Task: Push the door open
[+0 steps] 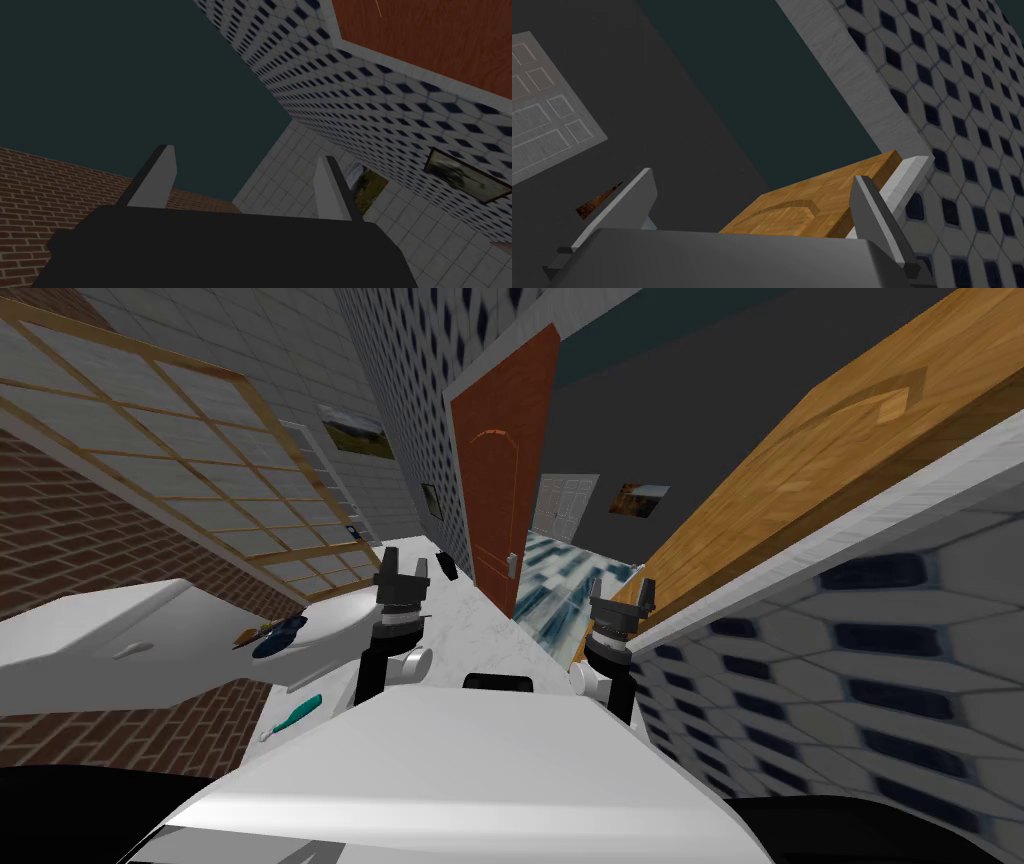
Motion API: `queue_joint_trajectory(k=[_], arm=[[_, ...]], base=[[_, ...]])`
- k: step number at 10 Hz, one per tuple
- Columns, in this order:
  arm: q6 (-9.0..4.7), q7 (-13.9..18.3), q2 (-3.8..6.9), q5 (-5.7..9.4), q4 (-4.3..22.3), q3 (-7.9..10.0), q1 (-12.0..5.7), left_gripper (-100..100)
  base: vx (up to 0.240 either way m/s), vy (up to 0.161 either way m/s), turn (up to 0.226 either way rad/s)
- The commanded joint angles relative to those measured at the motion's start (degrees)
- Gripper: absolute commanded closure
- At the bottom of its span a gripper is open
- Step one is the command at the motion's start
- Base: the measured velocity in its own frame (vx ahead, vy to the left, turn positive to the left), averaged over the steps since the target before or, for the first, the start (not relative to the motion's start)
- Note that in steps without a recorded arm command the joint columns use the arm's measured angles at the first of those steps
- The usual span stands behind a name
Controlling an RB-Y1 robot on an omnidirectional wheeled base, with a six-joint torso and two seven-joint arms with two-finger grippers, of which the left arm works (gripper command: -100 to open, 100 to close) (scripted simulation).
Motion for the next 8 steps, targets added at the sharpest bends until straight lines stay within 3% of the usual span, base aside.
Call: queue_joint_trajectory(k=[1,6,8], arm=[[0.33,0.06,0.53,-0.07,1.77,-0.56,-0.78,-100],[1.37,0.27,1.94,-0.28,7.4,-2.32,-3.26,-100],[2.09,0.41,2.78,-0.43,11.32,-3.55,-4.99,-100]], base=[[0.057,0.028,-0.092],[0.125,0.052,-0.086],[0.132,0.069,-0.139]])
